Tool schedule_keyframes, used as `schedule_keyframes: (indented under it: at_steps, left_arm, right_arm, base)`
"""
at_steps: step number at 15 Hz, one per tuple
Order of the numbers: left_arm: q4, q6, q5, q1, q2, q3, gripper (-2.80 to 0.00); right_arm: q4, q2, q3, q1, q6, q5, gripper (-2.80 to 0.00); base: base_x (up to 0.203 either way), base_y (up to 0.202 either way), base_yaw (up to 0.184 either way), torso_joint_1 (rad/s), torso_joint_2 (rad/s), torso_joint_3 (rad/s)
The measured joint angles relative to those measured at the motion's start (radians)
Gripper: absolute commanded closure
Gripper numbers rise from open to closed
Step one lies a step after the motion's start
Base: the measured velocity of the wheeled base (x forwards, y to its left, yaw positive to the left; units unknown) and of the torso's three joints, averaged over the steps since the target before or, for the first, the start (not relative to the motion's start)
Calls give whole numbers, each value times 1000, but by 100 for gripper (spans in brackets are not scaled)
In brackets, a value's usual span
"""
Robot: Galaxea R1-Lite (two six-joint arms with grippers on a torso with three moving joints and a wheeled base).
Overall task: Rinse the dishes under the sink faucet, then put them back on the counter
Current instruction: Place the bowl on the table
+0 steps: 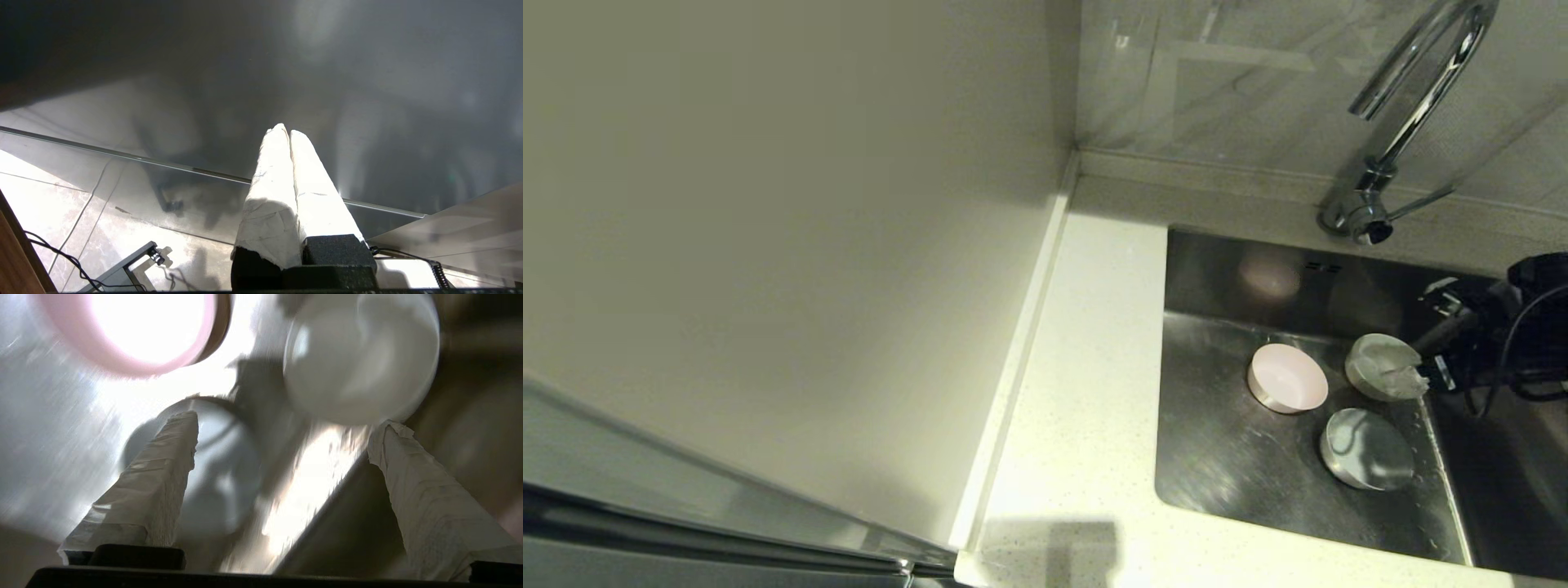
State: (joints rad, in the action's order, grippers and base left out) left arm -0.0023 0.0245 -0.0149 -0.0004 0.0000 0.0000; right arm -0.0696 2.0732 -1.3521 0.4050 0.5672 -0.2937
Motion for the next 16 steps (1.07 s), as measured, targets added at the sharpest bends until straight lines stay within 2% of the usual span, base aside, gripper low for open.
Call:
schedule_keyframes:
  at_steps: [3, 9, 14, 16]
  left_arm:
    - [0, 0, 0, 0, 0, 0, 0]
    - [0, 0, 0, -1, 0, 0, 0]
    - [0, 0, 0, 0, 0, 0, 0]
    - [0, -1, 0, 0, 0, 0, 0]
  right_arm:
    - [92, 80, -19, -29, -3, 12, -280]
    - [96, 169, -93, -75, -29, 84, -280]
    - [100, 228, -184, -82, -29, 129, -280]
    - [141, 245, -194, -83, -27, 154, -280]
  base:
    - [0, 0, 0, 0, 0, 0]
    - [0, 0, 0, 0, 0, 0]
    - [0, 0, 0, 0, 0, 0]
    - [0, 0, 0, 0, 0, 0]
